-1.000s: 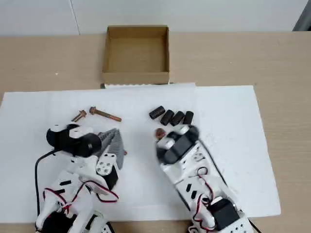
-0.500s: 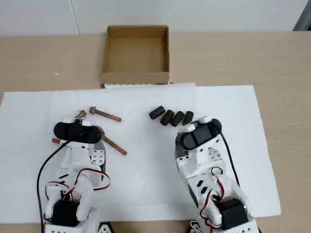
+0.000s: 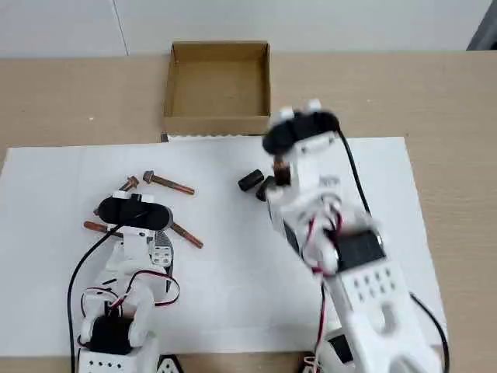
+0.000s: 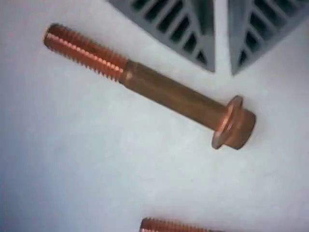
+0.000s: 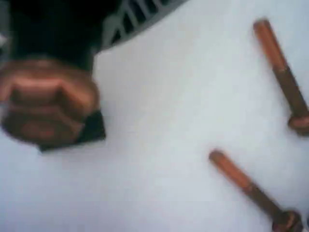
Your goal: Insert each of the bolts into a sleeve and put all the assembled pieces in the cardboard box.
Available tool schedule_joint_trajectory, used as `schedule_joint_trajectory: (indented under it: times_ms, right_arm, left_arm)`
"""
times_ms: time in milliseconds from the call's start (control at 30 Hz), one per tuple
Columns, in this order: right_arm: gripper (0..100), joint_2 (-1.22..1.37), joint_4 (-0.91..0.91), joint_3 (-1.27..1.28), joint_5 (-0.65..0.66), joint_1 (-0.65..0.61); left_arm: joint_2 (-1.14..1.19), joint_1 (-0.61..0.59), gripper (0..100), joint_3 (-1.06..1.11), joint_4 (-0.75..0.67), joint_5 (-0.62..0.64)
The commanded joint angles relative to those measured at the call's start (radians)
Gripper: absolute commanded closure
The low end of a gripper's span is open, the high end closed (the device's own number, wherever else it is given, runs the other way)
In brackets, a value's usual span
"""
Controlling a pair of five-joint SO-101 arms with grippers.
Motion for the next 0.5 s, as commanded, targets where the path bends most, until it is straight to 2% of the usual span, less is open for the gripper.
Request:
schedule_joint_trajectory:
  times_ms: [0, 200, 467]
  right_arm:
    - [99.5, 0.193, -0.054, -0.247, -0.005, 0.019]
    - [99.5, 0.561, -0.054, -0.644, 0.008, 0.025]
    - [99.5, 1.044, -0.054, -1.166, 0.147, 0.025]
  left_arm:
    - [-0.011, -0.005, 99, -0.001, -0.002, -0.002]
    - [-0.011, -0.005, 99, -0.001, -0.003, -0.002]
    - [-0.011, -0.006, 99, -0.001, -0.003, 0.000]
